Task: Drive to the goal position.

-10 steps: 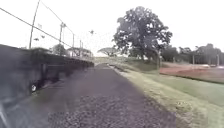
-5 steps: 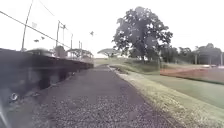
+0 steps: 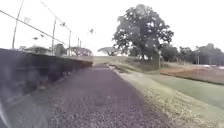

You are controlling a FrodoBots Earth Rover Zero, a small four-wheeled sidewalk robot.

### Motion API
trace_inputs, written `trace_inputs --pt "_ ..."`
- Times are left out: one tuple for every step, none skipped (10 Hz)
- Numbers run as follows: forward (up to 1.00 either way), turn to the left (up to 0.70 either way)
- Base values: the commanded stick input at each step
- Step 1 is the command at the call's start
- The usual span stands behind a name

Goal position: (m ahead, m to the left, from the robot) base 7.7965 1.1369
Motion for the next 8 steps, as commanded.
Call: trace_inputs --pt "1.0 0.1" --pt "1.0 0.0" --pt "1.0 0.0" --pt "1.0 0.0" --pt "1.0 0.0" --pt "1.0 0.0" --pt "1.0 0.0" --pt "1.0 0.22"
